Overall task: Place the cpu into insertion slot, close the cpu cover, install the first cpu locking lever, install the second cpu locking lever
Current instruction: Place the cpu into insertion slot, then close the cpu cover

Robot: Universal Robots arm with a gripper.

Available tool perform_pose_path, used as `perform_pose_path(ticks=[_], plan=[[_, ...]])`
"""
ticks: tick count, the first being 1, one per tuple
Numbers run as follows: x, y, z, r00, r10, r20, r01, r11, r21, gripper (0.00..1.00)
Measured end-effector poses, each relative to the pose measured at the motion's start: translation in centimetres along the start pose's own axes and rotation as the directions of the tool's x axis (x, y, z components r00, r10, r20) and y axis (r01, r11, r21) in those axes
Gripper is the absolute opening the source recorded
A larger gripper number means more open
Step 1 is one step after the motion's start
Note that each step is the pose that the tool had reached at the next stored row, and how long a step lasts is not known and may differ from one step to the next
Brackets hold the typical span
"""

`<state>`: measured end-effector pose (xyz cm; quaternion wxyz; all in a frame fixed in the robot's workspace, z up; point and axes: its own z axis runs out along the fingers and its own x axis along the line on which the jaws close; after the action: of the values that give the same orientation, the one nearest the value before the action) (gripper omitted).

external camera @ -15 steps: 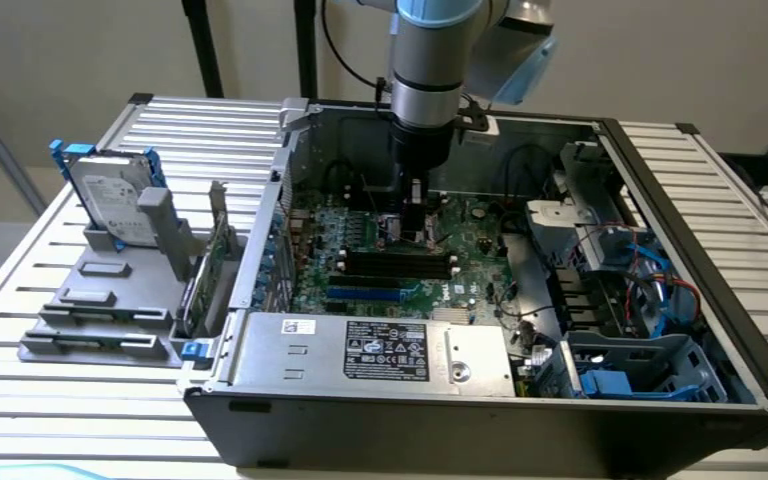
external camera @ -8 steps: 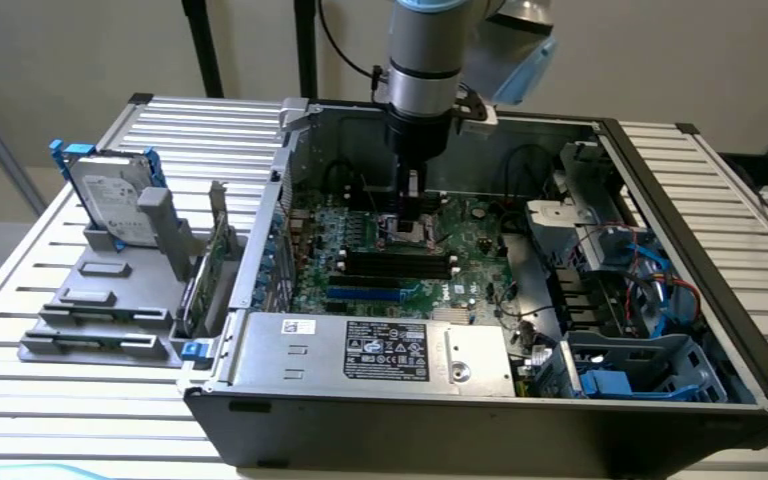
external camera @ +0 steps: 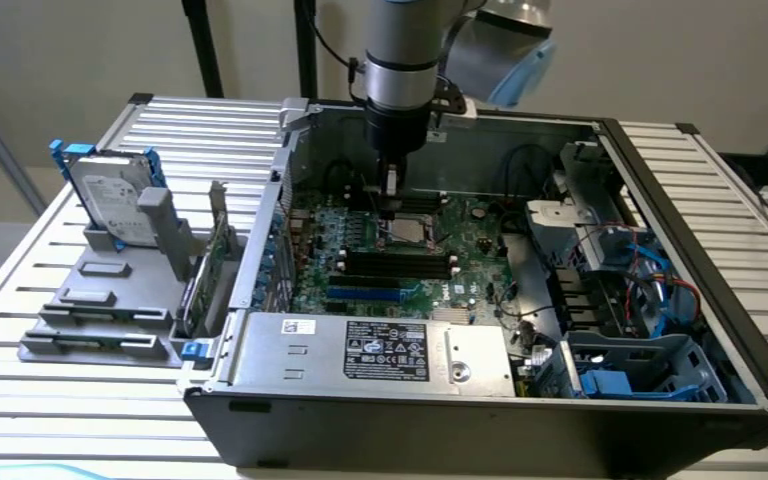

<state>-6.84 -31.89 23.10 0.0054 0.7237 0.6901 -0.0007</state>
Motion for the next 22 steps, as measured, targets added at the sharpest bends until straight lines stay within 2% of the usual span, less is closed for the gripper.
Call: perform_pose_path(ticks=[1, 3, 5, 22], plan=[[-0.1, -0.45, -0.07, 1.0, 0.0, -0.0001, 0.0, 1.0, -0.0003, 0.13], [-0.2, -1.26, -0.27, 1.0, 0.0, -0.0002, 0.0, 1.0, -0.0012, 0.11], [-0.3, -1.71, -0.55, 1.0, 0.0, -0.0002, 0.0, 1.0, -0.0014, 0.11], [-0.3, -1.78, -0.64, 1.0, 0.0, -0.0007, 0.0, 1.0, -0.0017, 0.11]])
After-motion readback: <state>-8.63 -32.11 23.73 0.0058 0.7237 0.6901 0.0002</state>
